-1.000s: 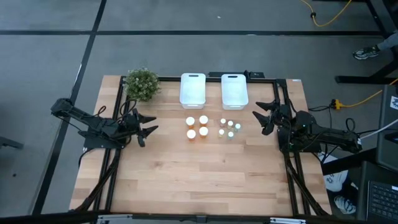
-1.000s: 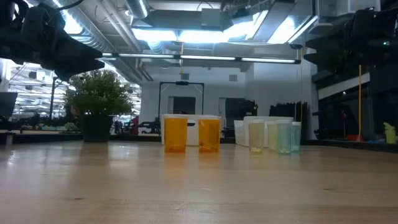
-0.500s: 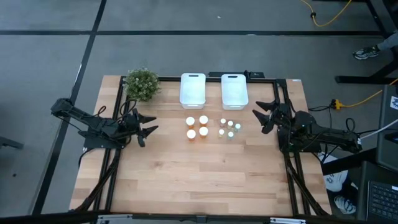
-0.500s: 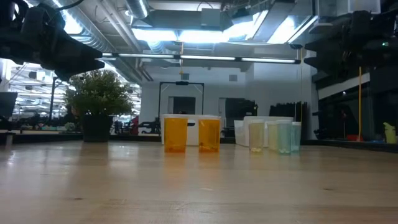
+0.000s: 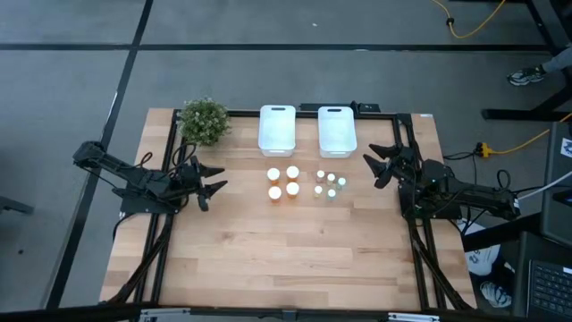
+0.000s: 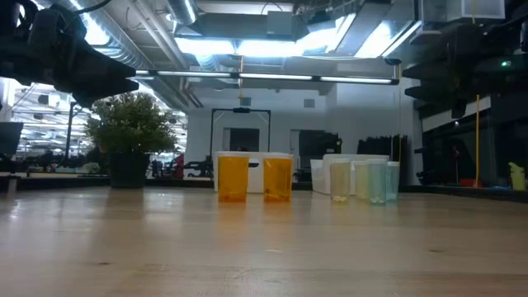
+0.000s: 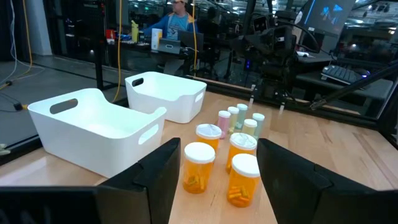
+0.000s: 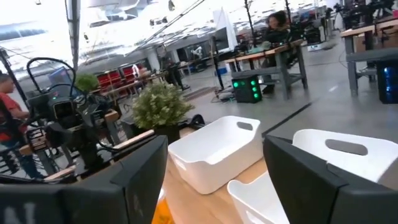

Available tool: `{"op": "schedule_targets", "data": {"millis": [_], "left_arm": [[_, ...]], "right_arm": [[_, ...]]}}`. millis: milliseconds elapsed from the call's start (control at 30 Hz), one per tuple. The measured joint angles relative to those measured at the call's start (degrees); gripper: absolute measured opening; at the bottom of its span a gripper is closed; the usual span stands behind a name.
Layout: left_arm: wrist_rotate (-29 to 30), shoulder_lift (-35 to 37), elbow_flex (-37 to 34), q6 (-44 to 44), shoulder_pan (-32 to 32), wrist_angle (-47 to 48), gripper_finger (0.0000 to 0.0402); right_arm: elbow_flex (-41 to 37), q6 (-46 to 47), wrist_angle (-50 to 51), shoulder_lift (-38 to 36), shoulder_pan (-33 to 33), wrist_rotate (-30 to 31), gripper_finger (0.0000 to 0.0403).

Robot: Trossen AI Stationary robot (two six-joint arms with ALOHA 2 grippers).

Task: Pick and place medicine bottles into bin by pill shape (circle, oval)
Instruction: Put the blue pill bottle into the right white bin

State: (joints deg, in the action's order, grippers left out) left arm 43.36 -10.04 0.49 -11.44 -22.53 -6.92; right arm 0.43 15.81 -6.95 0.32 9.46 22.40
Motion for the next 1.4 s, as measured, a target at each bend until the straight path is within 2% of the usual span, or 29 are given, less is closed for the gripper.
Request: {"op": "schedule_targets", "data": {"millis": [667,967,1100,1200,1400], "left_arm": [[0.0,0.0,-0.02,0.0,0.0,-0.02,0.0204],[0.0,0.0,-0.02,0.0,-0.02,0.0,0.0204],[0.04,-0.02,-0.02,0.0,-0.01,-0.29,0.0204],[0.02,-0.02,0.0,-0.37,-0.01,-2.51,0.0204],[0.1,-0.01,-0.01,-0.01,0.0,-12.58,0.0204]], "right_arm": [[0.0,-1.01,0.01,0.0,-0.01,-1.46,0.0268],[0.0,-0.83,2.64,0.0,-0.01,0.45,0.0268],[0.0,0.85,2.7,0.17,-0.02,-2.72,0.0268],[0.0,2.03,2.67,0.2,-0.03,-4.85,0.0268],[0.0,1.49,2.86,0.28,-0.03,-4.94,0.0268]]}}
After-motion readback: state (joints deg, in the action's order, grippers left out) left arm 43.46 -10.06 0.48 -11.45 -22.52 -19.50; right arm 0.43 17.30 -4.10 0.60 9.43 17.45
